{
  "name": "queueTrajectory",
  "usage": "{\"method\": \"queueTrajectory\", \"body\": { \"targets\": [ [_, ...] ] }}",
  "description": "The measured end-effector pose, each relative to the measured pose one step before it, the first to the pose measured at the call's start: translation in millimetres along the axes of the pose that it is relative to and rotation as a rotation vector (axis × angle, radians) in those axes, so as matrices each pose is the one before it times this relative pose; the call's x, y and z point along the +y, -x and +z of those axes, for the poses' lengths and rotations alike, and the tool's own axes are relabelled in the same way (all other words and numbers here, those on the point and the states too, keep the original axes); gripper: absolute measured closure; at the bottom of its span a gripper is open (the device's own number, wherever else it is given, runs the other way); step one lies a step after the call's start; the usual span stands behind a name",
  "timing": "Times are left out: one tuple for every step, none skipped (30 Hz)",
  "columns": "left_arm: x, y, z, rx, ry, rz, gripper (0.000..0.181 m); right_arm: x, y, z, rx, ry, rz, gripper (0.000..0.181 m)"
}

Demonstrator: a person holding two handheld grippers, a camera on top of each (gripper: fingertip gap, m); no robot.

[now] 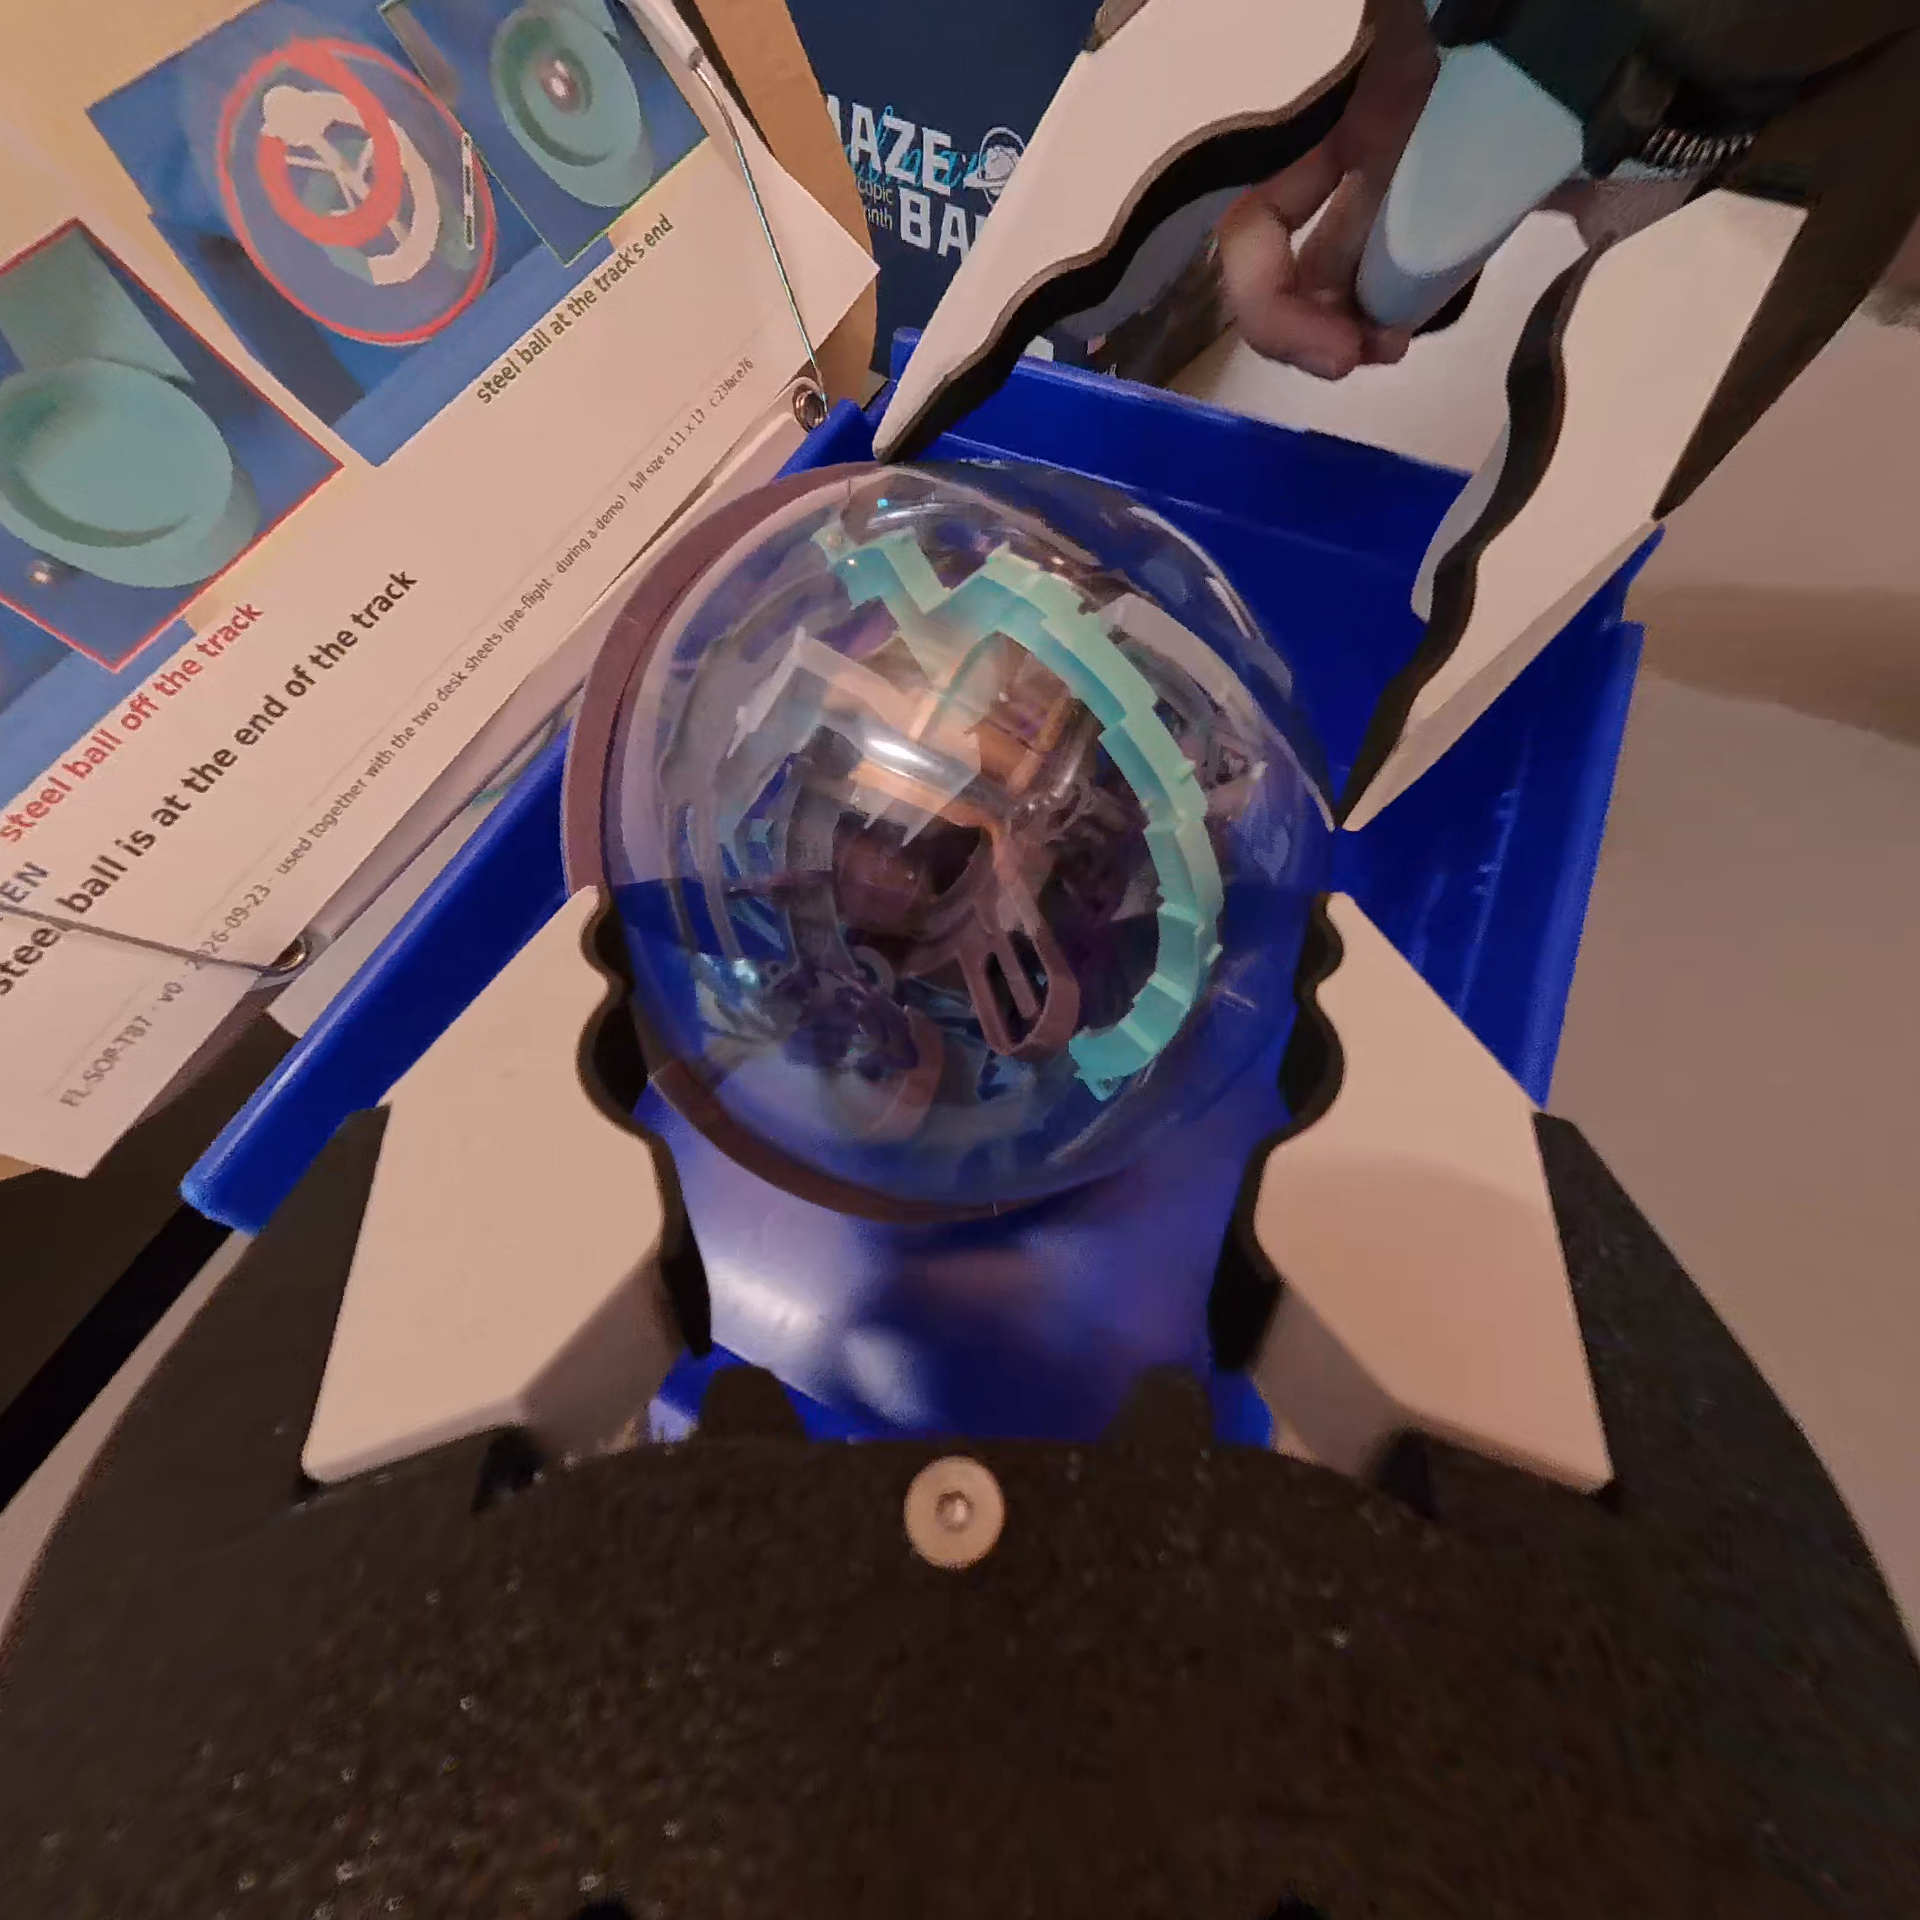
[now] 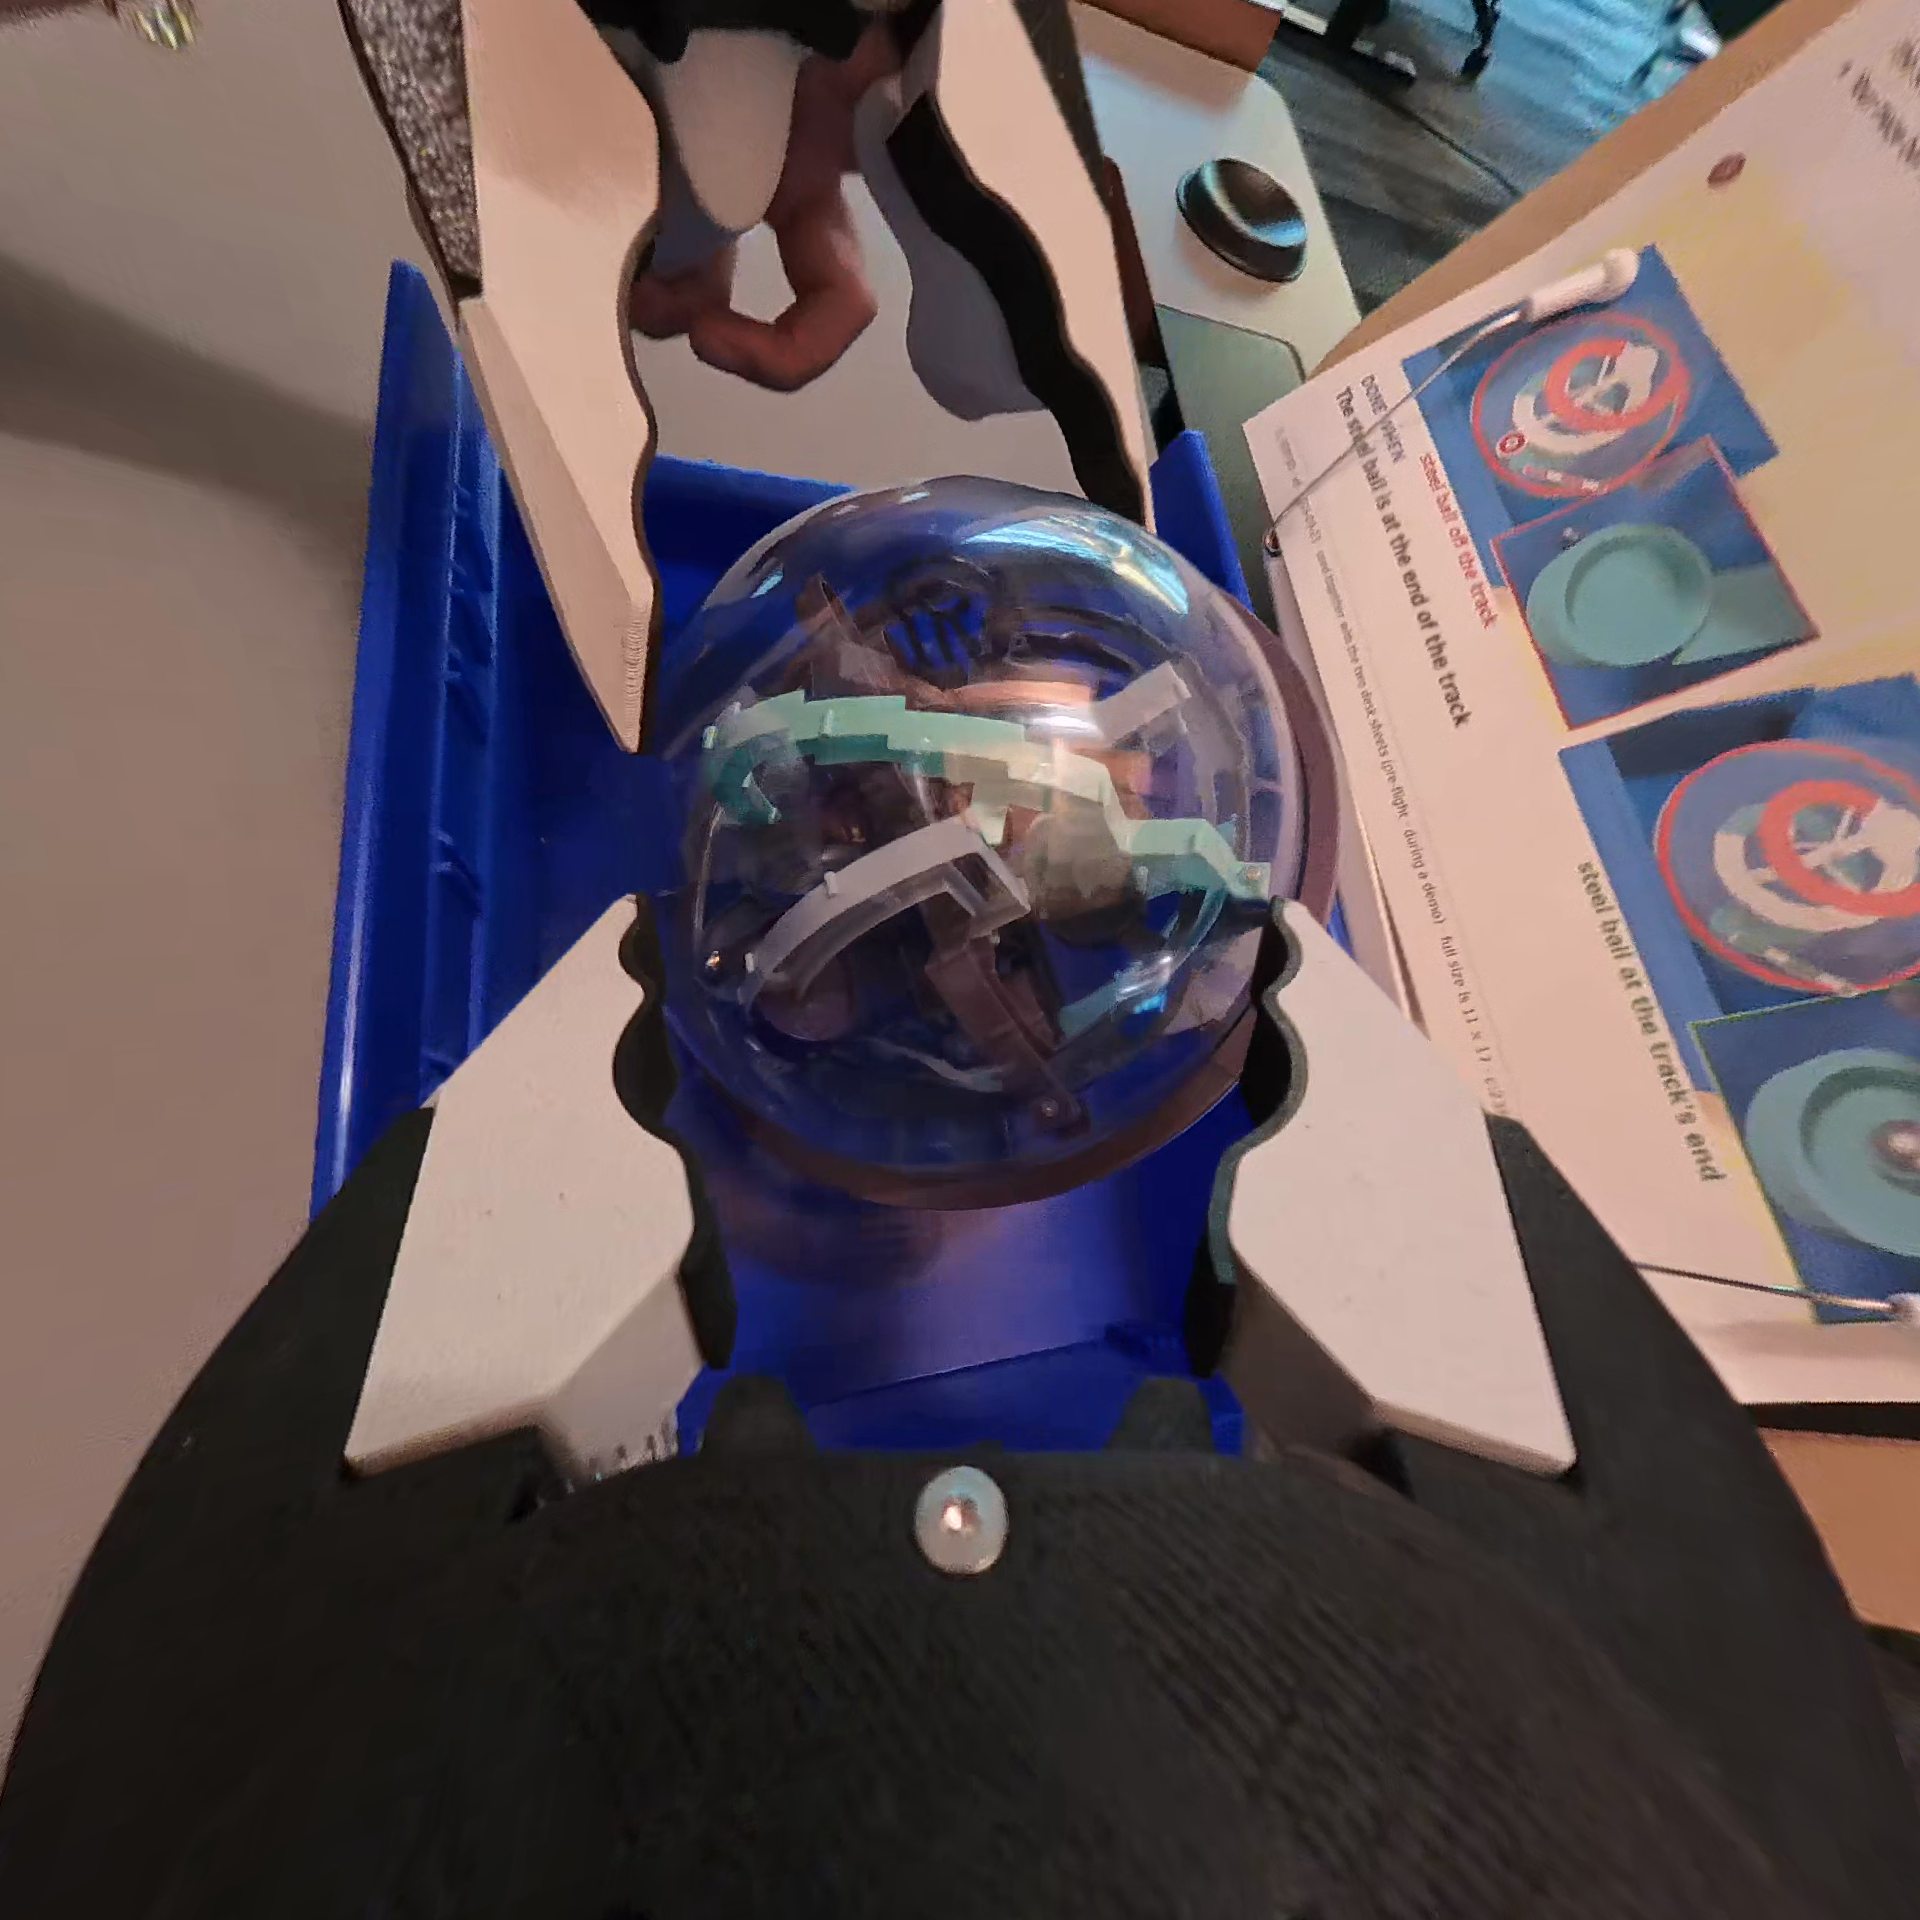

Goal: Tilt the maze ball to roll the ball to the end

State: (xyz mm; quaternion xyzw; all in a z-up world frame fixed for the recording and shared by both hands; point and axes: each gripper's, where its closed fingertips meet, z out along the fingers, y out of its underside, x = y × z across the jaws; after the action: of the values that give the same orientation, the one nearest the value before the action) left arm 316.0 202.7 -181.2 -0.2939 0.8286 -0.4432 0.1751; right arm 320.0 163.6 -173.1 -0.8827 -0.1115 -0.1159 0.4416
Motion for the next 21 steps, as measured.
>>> {"method": "queueTrajectory", "body": {
  "targets": [
    [0.86,-0.42,-0.25,-0.011,0.0039,0.0168,0.058,0.39,0.97,-0.1,0.0136,0.005,-0.0304,0.07],
    [0.5,-0.23,-0.08,-0.008,0.0012,0.0106,0.058,0.19,0.47,-0.02,0.0093,0.0033,-0.0195,0.07],
    [0.14,0.09,0.12,-0.005,-0.0007,0.0038,0.058,0.1,-0.09,0.09,0.0049,0.0022,-0.0077,0.07],
    [-0.05,0.32,0.09,-0.0016,-0.0014,-0.0014,0.058,0.13,-0.25,0.07,0.0001,0.0015,-0.0017,0.07],
    [-0.01,0.41,-0.08,0.0007,-0.0001,-0.0049,0.058,-0.11,-0.47,0.1,-0.0033,-0.0011,0.0003,0.07],
    [0.31,0.65,-0.31,0.002,0.004,-0.0044,0.058,-0.56,-0.49,0.27,-0.0046,-0.0027,0.0001,0.07],
    [0.3,0.73,-0.93,0.0053,0.0096,-0.0035,0.059,-0.78,-0.35,0.52,-0.0055,-0.0021,-0.0017,0.07],
    [-1.35,1.21,-1.65,0.0078,0.0029,-0.0051,0.06,-0.57,-0.3,0.61,-0.0076,0.0011,-0.0045,0.07],
    [-4.96,2.3,-2.11,0.0033,-0.0158,-0.0066,0.062,-0.61,-0.47,0.69,-0.0098,0.003,-0.0069,0.07],
    [-7.44,3.6,-1.7,-0.0022,-0.0275,-0.0094,0.063,-0.17,-0.99,0.94,-0.0102,0.0084,-0.0047,0.07],
    [-7.62,3.54,-0.26,-0.0018,-0.0255,-0.0105,0.064,0.11,-0.82,1.09,-0.0146,0.0108,-0.0032,0.07],
    [-5.51,2.26,1.61,0.0034,-0.0118,-0.0031,0.066,0.06,-0.63,1.29,-0.0183,0.0073,-0.0025,0.07],
    [-2.85,0.56,3.15,0.0092,0.0018,0.0104,0.065,0.15,-1.05,1.55,-0.0177,0.0056,0.0049,0.07],
    [-1.57,-1.21,3.55,0.0159,0.0068,0.0154,0.066,-0.19,-0.88,1.72,-0.0179,0.0038,0.0136,0.07],
    [-0.75,-1.24,3.44,0.0135,0.0104,0.014,0.068,-0.14,-1.06,1.89,-0.0151,0.0069,0.0212,0.07],
    [0.1,-0.6,3.22,0.0085,0.0137,0.0134,0.069,-0.07,-0.86,1.89,-0.0103,0.0083,0.0232,0.071],
    [0.58,1.36,2.52,-0.0012,0.0133,0.0079,0.068,-0.22,-0.82,1.68,-0.0054,0.0048,0.0183,0.074],
    [0.26,1.3,1.3,0.0036,0.0102,-0.0044,0.068,0.42,0.1,1.19,-0.0053,0.0052,0.0109,0.076],
    [0.65,1.98,0.61,0.0003,0.0108,-0.0161,0.069,0.14,0.4,0.16,-0.0005,-0.0013,0.0094,0.079],
    [0.97,2.22,0.07,-0.001,0.0123,-0.0254,0.069,-0.5,-0.26,-0.78,0.0089,-0.0089,0.0071,0.083],
    [0.47,1.58,-0.43,0.0012,0.0058,-0.0239,0.069,-0.76,-1.24,-1.69,0.021,-0.0144,0.0071,0.083]
  ]
}}
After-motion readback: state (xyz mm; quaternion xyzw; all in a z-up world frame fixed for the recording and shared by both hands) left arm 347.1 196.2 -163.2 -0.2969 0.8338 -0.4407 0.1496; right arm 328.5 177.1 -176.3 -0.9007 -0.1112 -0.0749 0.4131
